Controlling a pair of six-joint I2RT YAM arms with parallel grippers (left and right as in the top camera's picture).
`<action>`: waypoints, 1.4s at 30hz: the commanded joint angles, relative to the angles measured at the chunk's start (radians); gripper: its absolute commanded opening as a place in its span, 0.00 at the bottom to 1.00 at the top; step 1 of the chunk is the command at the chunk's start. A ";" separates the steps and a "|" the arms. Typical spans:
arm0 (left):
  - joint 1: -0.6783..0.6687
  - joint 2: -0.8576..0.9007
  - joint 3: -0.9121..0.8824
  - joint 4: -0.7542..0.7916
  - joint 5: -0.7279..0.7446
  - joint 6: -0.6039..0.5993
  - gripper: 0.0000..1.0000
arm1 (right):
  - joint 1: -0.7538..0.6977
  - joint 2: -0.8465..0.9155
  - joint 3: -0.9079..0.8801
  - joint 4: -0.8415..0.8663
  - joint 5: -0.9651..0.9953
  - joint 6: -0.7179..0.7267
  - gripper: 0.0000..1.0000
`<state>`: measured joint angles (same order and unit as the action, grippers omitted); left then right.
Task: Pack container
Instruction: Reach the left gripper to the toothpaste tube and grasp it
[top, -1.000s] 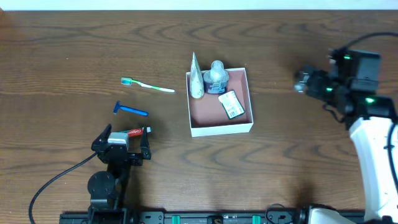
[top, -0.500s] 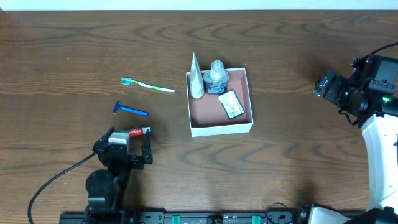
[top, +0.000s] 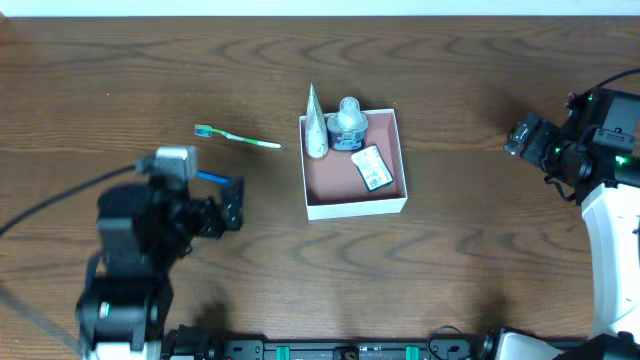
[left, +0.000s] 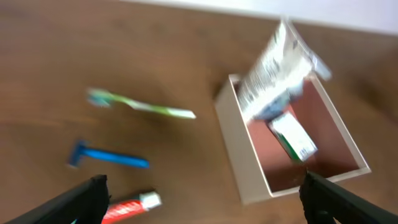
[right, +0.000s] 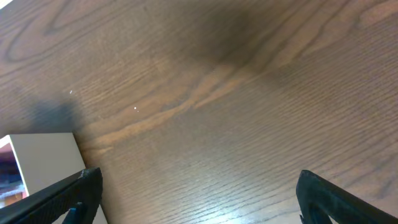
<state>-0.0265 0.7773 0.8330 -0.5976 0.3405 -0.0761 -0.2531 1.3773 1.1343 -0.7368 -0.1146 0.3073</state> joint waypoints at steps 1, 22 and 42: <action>-0.003 0.119 0.003 0.003 0.131 -0.017 0.98 | -0.007 0.003 0.010 0.000 0.006 0.010 0.99; 0.041 0.563 0.005 -0.043 -0.334 -0.966 0.81 | -0.007 0.003 0.010 0.000 0.006 0.010 0.99; 0.043 0.919 0.003 -0.031 -0.330 -1.070 0.31 | -0.007 0.003 0.010 0.000 0.006 0.010 0.99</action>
<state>0.0116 1.6566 0.8383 -0.6212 0.0223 -1.1339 -0.2531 1.3773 1.1343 -0.7368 -0.1146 0.3073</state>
